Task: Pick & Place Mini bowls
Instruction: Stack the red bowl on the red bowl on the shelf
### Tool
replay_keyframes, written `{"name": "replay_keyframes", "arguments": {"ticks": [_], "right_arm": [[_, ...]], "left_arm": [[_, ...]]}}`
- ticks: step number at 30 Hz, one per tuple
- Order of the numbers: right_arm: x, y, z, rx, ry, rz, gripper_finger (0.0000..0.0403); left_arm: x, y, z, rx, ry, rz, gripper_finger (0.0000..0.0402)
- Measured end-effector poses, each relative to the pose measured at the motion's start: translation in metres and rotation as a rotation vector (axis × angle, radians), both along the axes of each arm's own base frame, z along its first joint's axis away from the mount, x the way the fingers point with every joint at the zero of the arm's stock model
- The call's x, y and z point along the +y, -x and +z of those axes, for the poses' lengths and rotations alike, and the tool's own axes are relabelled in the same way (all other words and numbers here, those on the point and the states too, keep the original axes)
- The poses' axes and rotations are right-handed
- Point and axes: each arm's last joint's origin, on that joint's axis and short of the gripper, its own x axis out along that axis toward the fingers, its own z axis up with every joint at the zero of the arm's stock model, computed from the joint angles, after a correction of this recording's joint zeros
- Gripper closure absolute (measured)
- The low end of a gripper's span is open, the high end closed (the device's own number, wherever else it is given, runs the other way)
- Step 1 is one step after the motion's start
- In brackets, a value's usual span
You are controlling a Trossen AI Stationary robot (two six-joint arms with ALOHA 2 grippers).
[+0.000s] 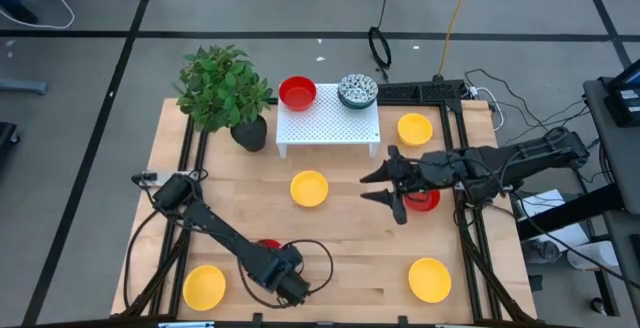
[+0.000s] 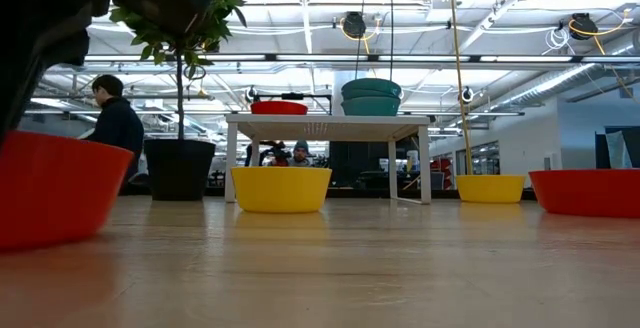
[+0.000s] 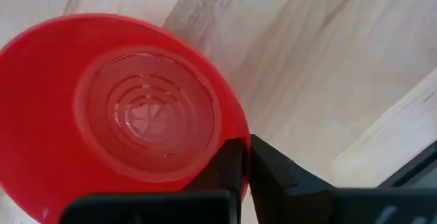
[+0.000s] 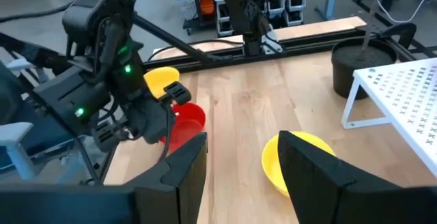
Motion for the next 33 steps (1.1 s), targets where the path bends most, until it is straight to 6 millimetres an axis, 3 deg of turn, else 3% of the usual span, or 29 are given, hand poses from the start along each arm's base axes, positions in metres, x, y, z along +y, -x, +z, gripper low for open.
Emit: {"name": "replay_keyframes", "arguments": {"ticks": [9,16,21,24,33], "right_arm": [[0.001,0.0,0.0,0.002,0.0,0.003,0.0236],[0.0,0.002,0.001,-0.004,-0.001,0.003,0.0236],[-0.002,0.009,0.008,-0.035,-0.003,0.0,0.0236],[-0.006,0.015,0.013,-0.062,0.011,-0.01,0.0236],[-0.02,0.027,0.022,-0.103,0.053,-0.16,0.0236]], "left_arm": [[0.01,0.01,0.054,-0.146,0.061,-0.006,0.0394],[0.039,0.012,0.109,-0.433,-0.007,-0.06,0.039],[0.082,0.0,0.138,-0.61,-0.134,-0.083,0.0394],[0.118,-0.011,0.15,-0.675,-0.211,-0.107,0.0396],[0.234,-0.028,0.17,-0.681,-0.465,-0.179,0.0396]]}}
